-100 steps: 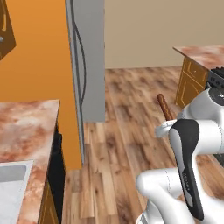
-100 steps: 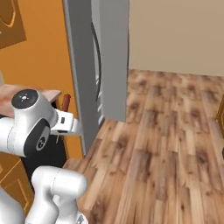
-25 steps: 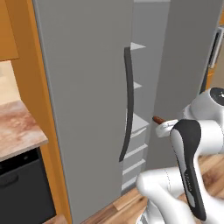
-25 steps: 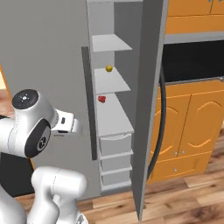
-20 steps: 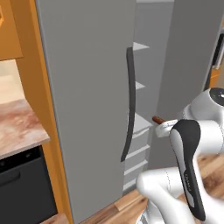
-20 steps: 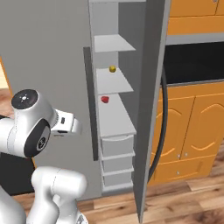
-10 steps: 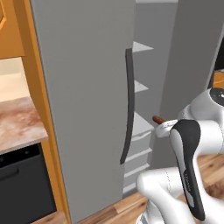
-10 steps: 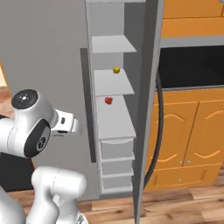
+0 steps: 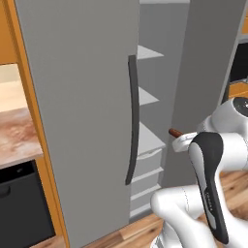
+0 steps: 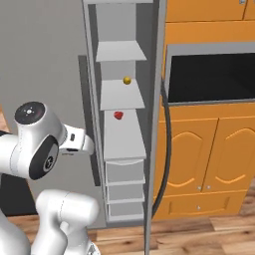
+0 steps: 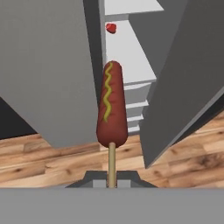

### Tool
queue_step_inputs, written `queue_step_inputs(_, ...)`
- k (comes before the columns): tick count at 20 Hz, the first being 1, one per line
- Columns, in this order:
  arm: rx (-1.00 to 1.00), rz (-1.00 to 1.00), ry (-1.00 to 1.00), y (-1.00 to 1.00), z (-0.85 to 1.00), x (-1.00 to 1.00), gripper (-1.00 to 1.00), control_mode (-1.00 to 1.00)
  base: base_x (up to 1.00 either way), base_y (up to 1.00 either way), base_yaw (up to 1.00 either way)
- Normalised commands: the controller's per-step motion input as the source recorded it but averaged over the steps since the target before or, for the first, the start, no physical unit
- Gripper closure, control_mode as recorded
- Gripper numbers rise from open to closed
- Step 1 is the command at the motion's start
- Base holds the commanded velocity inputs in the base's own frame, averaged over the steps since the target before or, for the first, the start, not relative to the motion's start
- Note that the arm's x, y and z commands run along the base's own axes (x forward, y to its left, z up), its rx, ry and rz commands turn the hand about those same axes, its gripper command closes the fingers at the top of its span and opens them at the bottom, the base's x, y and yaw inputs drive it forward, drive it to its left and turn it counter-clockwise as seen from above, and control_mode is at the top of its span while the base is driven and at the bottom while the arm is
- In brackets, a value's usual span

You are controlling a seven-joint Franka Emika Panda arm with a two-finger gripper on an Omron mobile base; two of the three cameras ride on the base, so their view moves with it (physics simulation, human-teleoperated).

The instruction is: Store the hot dog in the freezer for long-term storage. Close the freezer door after placing the cooked food.

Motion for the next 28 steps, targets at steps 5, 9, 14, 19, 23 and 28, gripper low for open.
queue_step_inputs(5,0.00,0.00,0.00,0.00,0.00,0.00,1.00,1.00,0.00,0.04,-0.04)
queue_step_inputs(9,0.00,0.00,0.00,0.00,0.00,0.00,1.00,1.00,0.00,0.00,-0.01)
queue_step_inputs(14,0.00,0.00,0.00,0.00,0.00,0.00,1.00,1.00,0.14,0.00,0.00)
queue_step_inputs(19,0.00,0.00,0.00,0.00,0.00,0.00,1.00,1.00,0.26,-0.01,0.00)
queue_step_inputs(23,0.00,0.00,0.00,0.00,0.00,0.00,1.00,1.00,0.27,-0.04,0.00)
queue_step_inputs(28,0.00,0.00,0.00,0.00,0.00,0.00,1.00,1.00,0.40,0.00,0.00)
